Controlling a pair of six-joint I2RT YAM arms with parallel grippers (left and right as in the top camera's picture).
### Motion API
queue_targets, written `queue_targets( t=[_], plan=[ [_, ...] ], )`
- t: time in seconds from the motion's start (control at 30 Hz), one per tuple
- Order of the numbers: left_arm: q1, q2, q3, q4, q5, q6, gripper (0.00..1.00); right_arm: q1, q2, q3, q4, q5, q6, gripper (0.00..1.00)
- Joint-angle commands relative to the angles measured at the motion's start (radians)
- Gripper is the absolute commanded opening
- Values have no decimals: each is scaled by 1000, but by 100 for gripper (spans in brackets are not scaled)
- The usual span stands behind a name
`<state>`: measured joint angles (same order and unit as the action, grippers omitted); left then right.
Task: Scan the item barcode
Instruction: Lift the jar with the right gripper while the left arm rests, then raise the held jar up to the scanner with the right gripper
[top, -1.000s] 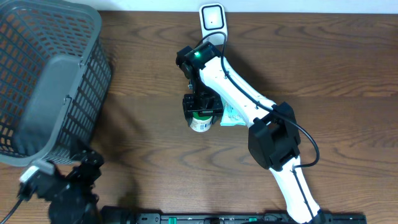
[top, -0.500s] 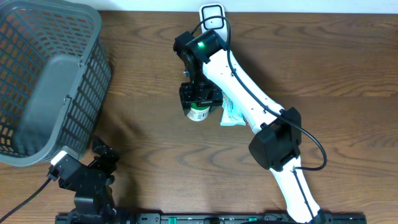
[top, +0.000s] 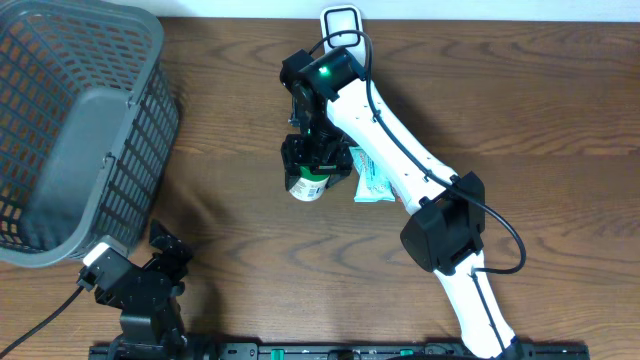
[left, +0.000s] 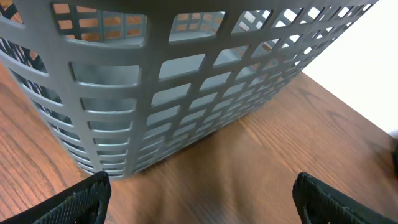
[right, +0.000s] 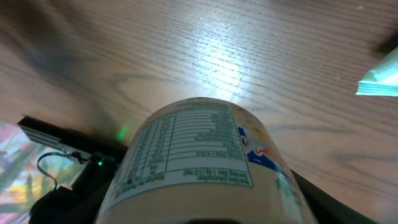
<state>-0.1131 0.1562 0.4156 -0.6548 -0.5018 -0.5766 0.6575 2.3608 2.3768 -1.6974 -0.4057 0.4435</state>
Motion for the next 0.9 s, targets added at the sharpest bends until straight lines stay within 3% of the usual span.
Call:
queue_targets(
  t=[0.0, 0.33, 0.67, 0.87],
  plan=[
    [-2, -3, 2, -3, -3, -5, 93, -11, -31, -2, -2, -65, 3, 64],
    [-2, -3, 2, -3, -3, -5, 93, -55, -45, -18, -1, -61, -42, 58],
    [-2, -3, 2, -3, -3, -5, 93, -189, -205, 45, 8, 200, -45, 56],
    [-2, -3, 2, -3, -3, -5, 93, -187, -361, 45, 43, 400, -45, 56]
  ],
)
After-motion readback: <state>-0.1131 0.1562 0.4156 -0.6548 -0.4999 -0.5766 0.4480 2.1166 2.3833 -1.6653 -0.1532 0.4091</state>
